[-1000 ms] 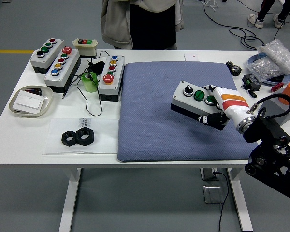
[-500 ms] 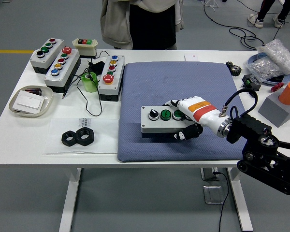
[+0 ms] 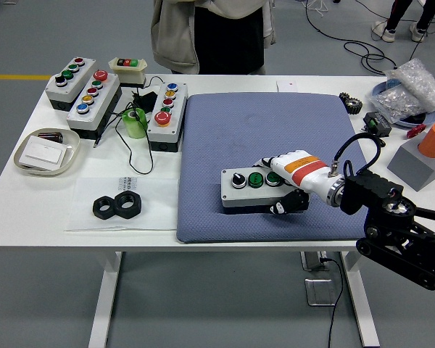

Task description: Pick up the button,place it on the desk,press the button,press the button

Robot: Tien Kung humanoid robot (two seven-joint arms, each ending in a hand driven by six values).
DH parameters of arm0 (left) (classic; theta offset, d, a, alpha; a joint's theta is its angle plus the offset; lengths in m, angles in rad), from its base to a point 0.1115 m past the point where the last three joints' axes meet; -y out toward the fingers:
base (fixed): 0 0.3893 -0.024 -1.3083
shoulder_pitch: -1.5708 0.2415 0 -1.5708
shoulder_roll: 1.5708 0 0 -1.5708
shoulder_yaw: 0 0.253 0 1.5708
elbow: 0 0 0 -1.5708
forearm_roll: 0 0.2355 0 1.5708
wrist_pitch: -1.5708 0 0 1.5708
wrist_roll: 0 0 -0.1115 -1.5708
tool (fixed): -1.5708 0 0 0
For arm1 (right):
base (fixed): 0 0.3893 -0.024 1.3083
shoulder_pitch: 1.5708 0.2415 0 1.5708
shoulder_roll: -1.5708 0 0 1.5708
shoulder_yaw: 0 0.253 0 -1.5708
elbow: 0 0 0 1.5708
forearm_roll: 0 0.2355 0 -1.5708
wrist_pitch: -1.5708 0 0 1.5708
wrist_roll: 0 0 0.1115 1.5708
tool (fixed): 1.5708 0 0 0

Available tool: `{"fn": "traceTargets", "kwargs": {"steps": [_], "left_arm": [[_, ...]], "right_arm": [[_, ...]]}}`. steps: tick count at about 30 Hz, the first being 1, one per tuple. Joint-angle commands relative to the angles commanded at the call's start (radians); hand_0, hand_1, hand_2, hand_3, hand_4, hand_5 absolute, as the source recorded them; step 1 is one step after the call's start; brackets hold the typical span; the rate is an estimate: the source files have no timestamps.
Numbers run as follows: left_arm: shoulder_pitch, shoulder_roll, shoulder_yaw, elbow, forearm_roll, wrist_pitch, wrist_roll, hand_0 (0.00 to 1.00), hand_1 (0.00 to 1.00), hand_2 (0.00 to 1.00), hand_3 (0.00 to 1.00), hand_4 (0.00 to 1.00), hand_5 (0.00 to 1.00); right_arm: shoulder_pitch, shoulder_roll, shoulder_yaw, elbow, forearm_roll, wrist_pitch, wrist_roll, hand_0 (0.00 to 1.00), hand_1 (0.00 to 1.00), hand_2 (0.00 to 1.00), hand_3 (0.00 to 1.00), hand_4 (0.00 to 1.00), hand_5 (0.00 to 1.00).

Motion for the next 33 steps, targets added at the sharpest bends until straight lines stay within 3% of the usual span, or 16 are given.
{"fn": "traceTargets", "kwargs": {"steps": [1,2,7,8,13,14,19,20,23,28,31,32,33], "left_arm": [[0.0,0.0,-0.001,0.0,0.001,0.0,0.0,0.738,0.773,0.845,0.761,0.526,0.998],[0.001,0.0,-0.001,0.0,0.002,0.0,0.001,0.738,0.773,0.846,0.761,0.527,0.998],[0.003,0.001,-0.002,-0.001,0.005,0.001,0.002,0.738,0.773,0.846,0.761,0.527,0.998],[0.004,0.001,-0.003,-0.001,0.006,0.001,0.003,0.738,0.773,0.847,0.761,0.527,0.998],[0.006,0.002,-0.007,0.0,0.012,0.001,0.005,0.738,0.773,0.847,0.761,0.527,0.998],[0.007,0.002,-0.008,0.0,0.015,0.0,0.006,0.738,0.773,0.847,0.761,0.527,0.998],[0.009,0.001,-0.012,0.001,0.019,0.0,0.007,0.738,0.773,0.847,0.761,0.527,0.998],[0.01,0.001,-0.013,0.001,0.02,0.0,0.007,0.738,0.773,0.847,0.761,0.527,0.998],[0.011,0.0,-0.015,0.001,0.023,-0.001,0.008,0.738,0.773,0.847,0.761,0.527,0.998],[0.015,0.0,-0.019,0.003,0.027,-0.002,0.008,0.737,0.773,0.847,0.761,0.527,0.998],[0.018,0.001,-0.017,0.003,0.024,-0.002,0.006,0.737,0.773,0.847,0.761,0.527,0.998],[0.018,0.001,-0.016,0.003,0.023,-0.002,0.006,0.737,0.773,0.847,0.762,0.527,0.998],[0.018,0.001,-0.016,0.003,0.023,-0.002,0.006,0.737,0.773,0.847,0.762,0.527,0.998]], "right_arm": [[-0.001,-0.002,0.004,0.002,-0.007,0.001,0.0,0.38,0.377,0.509,0.848,0.904,0.282],[-0.003,-0.003,0.008,0.004,-0.012,0.001,0.001,0.407,0.437,0.617,0.979,0.945,0.324],[-0.005,-0.009,0.019,0.009,-0.022,0.0,0.005,0.407,0.437,0.617,0.979,0.945,0.324],[-0.005,-0.011,0.022,0.009,-0.025,-0.003,0.007,0.712,0.659,0.84,0.998,0.984,0.356],[-0.004,-0.019,0.031,0.016,-0.038,0.019,0.009,0.712,0.659,0.84,0.998,0.984,0.356],[-0.004,-0.02,0.031,0.016,-0.042,0.028,0.009,0.925,0.792,0.954,0.998,0.998,0.364],[-0.013,-0.027,0.046,0.026,-0.054,0.039,0.009,0.925,0.792,0.954,0.998,0.998,0.364],[-0.015,-0.029,0.05,0.03,-0.057,0.041,0.009,0.972,0.849,0.986,0.998,0.998,0.36],[-0.023,-0.038,0.069,0.054,-0.064,0.045,0.007,0.972,0.849,0.986,0.998,0.998,0.36],[-0.054,-0.073,0.141,0.134,-0.072,0.042,0.002,0.998,0.874,0.998,0.998,0.998,0.357],[-0.088,-0.117,0.208,0.214,-0.078,0.005,-0.039,0.998,0.874,0.998,0.998,0.998,0.357],[-0.093,-0.126,0.22,0.235,-0.083,-0.004,-0.053,0.654,0.568,0.657,0.998,0.916,0.133],[-0.094,-0.128,0.223,0.242,-0.084,-0.007,-0.058,0.654,0.568,0.657,0.998,0.916,0.133]]}}
